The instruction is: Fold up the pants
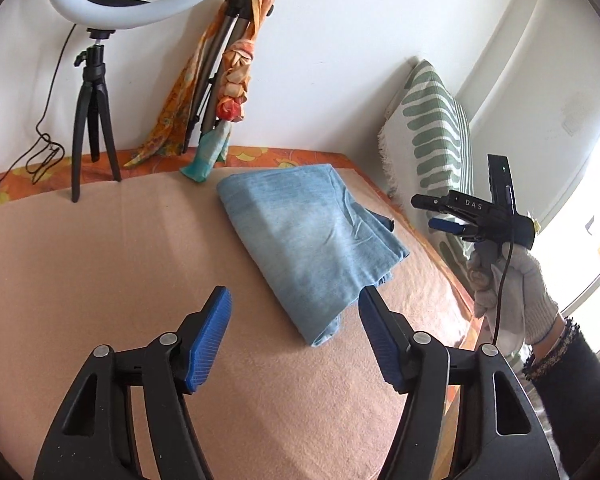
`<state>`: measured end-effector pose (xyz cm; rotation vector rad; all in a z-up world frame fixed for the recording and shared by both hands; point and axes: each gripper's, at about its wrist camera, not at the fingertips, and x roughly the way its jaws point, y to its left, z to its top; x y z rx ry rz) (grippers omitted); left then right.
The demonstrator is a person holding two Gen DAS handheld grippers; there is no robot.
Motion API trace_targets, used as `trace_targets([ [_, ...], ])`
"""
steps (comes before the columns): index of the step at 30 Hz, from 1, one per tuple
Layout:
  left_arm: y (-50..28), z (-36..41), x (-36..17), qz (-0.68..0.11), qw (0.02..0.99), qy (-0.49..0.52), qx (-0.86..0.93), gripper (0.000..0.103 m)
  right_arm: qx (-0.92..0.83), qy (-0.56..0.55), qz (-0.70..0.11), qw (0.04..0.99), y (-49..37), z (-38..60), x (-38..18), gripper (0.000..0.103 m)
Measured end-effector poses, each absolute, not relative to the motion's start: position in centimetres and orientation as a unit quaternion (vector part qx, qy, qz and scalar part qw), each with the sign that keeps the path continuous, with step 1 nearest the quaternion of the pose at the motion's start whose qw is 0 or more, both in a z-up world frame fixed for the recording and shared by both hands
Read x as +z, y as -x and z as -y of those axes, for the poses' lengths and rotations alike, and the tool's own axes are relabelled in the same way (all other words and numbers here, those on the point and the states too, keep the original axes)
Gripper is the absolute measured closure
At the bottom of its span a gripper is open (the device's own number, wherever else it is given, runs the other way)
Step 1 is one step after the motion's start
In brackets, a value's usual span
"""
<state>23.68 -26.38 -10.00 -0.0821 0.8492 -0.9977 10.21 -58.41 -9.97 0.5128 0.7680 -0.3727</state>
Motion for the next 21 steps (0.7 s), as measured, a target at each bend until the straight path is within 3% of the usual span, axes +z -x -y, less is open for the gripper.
trace_targets([
  [14,-31.5,32.8,-18.5,-0.512,0.709,0.194,-0.444,0.036,-0.165,-0.397,-0.343,0.835,-9.5,66.2,-17.9,0.012],
  [21,-34.9,36.0,-21.6,-0.523,0.71,0.226,-0.414,0.035,-0.109,-0.438,-0.334,0.827,-10.1,68.2,-21.6,0.012],
])
